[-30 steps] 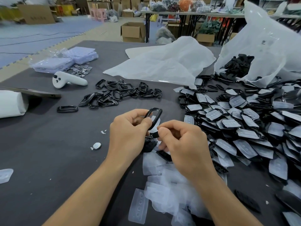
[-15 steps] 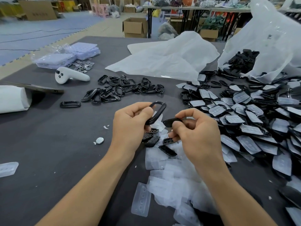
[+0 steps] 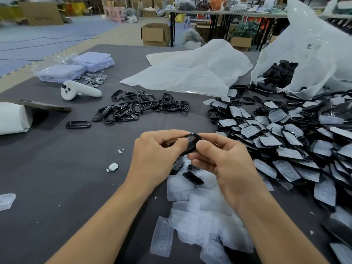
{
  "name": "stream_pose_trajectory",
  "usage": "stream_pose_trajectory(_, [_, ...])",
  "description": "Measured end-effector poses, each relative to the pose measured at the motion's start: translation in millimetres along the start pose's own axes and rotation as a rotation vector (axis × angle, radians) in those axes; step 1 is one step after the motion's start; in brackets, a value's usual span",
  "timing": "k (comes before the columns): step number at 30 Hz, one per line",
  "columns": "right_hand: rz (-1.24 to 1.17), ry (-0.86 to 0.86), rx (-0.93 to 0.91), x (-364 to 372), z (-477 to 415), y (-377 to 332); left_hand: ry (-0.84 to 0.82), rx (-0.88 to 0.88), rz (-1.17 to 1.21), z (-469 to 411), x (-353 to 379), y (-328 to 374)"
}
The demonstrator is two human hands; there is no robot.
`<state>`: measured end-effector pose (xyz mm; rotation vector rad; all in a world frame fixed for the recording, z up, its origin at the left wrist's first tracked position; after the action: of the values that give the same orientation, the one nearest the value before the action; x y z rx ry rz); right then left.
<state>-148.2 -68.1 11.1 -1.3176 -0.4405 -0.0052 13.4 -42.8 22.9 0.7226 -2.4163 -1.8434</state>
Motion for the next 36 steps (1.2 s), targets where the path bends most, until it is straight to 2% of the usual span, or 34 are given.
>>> stream_pose_trajectory(5, [0.008,0.059,-0.009,-5,-1,-2,0.019,-0.036,0.053,4,6,-1])
stream_pose_trajectory(11, [-0.038,0.102,0.012,-9,-1,1,-0.002,-0.15,0.301,3,11,-10])
stream_pose_trajectory(17, [0.112,0.105,-0.06,-7,-1,-5,-0.021,-0.214,0.438,3,11,-14])
stream_pose_trajectory(21, [0.14,0.11,-0.089,-7,0,-7,-0.015,-0.265,0.454,4,11,-21])
stream_pose_trajectory(27, [0.017,0.165,-0.033,-16,-4,-2,-0.032,-0.28,0.41,6,17,-21])
stream_pose_trajectory(36, [0.054,0.114,0.017,-10,-6,5,-0.038,-0.335,0.503,6,18,-26])
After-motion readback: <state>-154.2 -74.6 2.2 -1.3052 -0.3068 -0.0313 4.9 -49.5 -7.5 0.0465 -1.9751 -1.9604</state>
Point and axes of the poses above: each hand's wrist, its own z-axis away from the middle knuckle, its own x-axis out of the palm, y = z × x, the point moved 9 cm from there along -z, towards the middle knuckle, and after that the axes turned 3 degrees about x, right-handed, at the moved point
